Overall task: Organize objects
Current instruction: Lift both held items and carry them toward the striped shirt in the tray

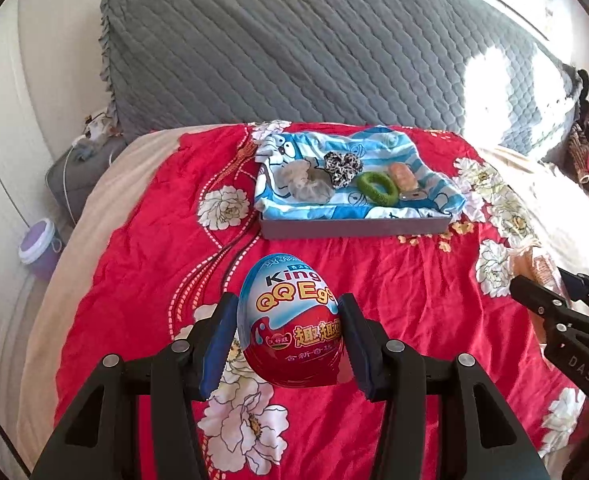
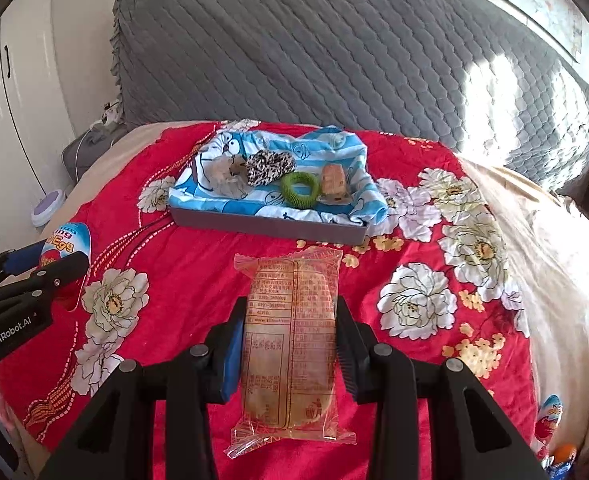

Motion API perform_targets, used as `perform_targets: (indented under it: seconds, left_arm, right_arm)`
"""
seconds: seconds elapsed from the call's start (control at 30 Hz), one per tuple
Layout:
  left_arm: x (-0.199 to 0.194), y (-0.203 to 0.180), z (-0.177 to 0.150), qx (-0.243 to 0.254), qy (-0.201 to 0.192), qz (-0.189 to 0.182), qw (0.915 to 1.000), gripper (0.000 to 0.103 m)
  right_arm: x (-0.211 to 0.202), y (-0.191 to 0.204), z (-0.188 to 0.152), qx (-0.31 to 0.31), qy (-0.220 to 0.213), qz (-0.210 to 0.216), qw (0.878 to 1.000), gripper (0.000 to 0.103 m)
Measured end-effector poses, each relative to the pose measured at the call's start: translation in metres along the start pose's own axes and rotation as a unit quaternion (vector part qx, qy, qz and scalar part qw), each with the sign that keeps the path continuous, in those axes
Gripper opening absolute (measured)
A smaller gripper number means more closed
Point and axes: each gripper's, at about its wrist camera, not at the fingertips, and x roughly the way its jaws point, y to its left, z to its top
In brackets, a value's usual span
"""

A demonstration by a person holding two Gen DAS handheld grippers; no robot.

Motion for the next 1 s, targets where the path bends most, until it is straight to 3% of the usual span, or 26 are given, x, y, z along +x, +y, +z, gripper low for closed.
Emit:
perform_targets:
  seconds: [1.0]
  left_arm:
    - [-0.054,0.002,0.015,-0.005,-0.048,-0.003,0.9988,0.053]
  right_arm:
    - [-0.058,0.007,0.019,-0.004,-0.037,0.018,0.999,0.04]
